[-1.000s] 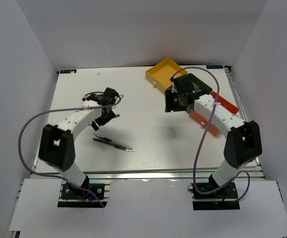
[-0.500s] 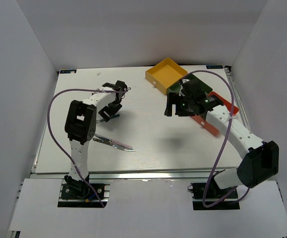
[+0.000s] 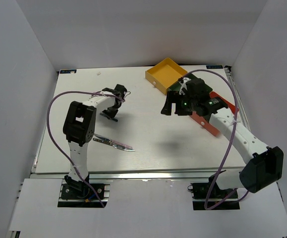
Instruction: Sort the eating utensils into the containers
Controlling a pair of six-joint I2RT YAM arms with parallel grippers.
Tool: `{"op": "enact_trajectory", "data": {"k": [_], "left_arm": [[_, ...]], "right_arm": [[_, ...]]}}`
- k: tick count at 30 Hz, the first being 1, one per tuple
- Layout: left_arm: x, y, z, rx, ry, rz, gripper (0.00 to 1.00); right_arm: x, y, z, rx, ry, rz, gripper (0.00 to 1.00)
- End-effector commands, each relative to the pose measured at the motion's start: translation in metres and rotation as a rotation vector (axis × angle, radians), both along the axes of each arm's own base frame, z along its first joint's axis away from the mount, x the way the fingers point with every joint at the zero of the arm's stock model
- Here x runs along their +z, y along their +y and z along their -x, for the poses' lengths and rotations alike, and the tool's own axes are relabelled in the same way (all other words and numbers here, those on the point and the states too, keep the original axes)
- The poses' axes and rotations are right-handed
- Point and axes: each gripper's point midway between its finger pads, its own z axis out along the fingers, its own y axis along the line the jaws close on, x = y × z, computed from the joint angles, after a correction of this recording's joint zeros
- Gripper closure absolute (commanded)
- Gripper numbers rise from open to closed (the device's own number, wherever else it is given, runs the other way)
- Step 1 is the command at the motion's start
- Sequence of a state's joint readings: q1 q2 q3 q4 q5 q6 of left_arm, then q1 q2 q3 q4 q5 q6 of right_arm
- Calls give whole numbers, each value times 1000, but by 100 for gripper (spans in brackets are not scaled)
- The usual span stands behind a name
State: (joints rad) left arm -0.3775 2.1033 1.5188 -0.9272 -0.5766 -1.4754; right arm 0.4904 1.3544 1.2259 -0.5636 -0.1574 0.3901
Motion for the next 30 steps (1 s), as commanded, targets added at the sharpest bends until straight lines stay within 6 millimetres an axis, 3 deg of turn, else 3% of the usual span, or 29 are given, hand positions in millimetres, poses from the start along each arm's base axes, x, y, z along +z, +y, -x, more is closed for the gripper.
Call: {"op": "enact_trajectory", "data": {"k": [1, 2, 5, 6, 9, 13, 14, 15, 18, 20, 21, 22, 23, 24, 25, 26, 29, 30], "left_arm": [[-31, -7, 7, -30, 36, 48, 100], [-31, -8, 10, -69, 48, 44, 100], [-10, -34, -9, -261, -41, 117, 100], [13, -55, -28, -337, -149, 184, 100], [63, -80, -51, -563, -282, 166, 100], [104, -98, -67, -812, -329, 89, 100], [116, -107, -74, -864, -367, 88, 100], [133, -120, -81, -922, -415, 99, 100], [154, -157, -90, -1135, -461, 118, 100], [191, -185, -103, -1251, -552, 159, 100], [177, -195, -111, -1303, -530, 162, 100], [211, -208, -125, -1359, -615, 145, 100], [184, -223, -130, -1408, -568, 193, 100], [188, -230, -138, -1429, -589, 198, 100], [208, -239, -148, -1442, -654, 202, 100], [200, -248, -156, -1446, -682, 225, 100], [226, -272, -169, -1434, -835, 305, 100], [223, -279, -173, -1428, -859, 327, 100]], "right_arm": [[30, 11, -6, 18, -69, -118, 11], [30, 11, -6, 18, -62, -127, 11], [27, 9, -10, -11, -9, -185, 11], [25, 5, -11, -22, 18, -216, 11], [36, -1, -15, -53, 7, -280, 11], [32, -12, -20, -86, -5, -219, 10], [27, -23, -24, -130, 11, -202, 11], [23, -27, -23, -154, 32, -207, 11], [24, -39, -24, -232, 62, -251, 11], [23, -45, -21, -262, 71, -233, 11], [27, -47, -19, -266, 66, -233, 11], [29, -48, -17, -267, 66, -232, 11], [30, -50, -11, -272, 73, -229, 11], [31, -51, -8, -281, 83, -233, 11], [32, -51, -4, -285, 93, -238, 11], [31, -49, 2, -283, 110, -241, 11], [28, -54, 17, -294, 120, -223, 11], [30, -57, 22, -299, 109, -221, 11]]}}
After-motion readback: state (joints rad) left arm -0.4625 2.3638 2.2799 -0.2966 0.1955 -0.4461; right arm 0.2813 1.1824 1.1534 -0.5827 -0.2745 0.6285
